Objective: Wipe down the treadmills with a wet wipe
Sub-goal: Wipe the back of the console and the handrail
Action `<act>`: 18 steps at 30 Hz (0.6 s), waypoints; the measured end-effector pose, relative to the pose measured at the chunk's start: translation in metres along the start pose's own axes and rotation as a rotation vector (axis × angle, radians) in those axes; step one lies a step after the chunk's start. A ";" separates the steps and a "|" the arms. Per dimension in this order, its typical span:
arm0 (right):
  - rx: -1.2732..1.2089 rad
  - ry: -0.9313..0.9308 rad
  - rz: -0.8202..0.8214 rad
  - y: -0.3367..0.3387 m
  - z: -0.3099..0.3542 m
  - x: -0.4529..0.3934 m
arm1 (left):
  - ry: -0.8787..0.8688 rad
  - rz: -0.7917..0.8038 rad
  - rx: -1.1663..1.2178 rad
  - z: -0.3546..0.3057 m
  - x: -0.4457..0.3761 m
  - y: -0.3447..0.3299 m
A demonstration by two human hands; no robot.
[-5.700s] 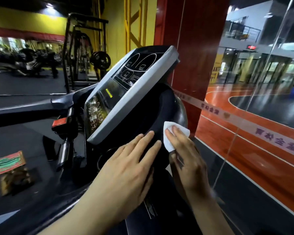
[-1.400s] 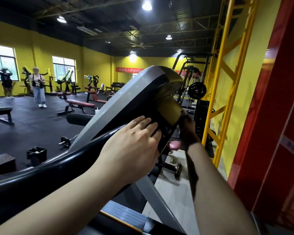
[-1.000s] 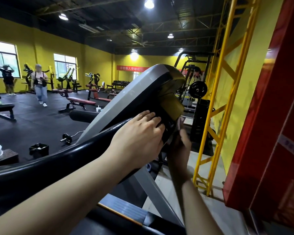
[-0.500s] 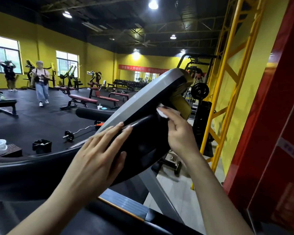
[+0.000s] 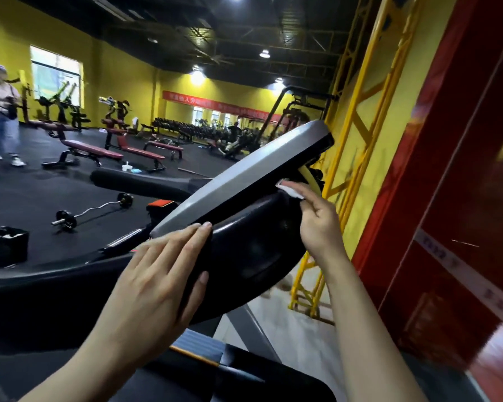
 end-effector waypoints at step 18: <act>0.063 -0.277 -0.368 -0.025 0.019 0.052 | -0.178 0.049 0.149 0.030 0.003 0.003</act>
Point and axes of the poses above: each hand's wrist, its own x-axis away from the middle knuckle, its own y-axis out of the back of the hand, z = x × y, the point moved 1 cm from there along -x, towards the middle knuckle, and after that the axes turned 4 degrees about z, right-handed, at the moved point
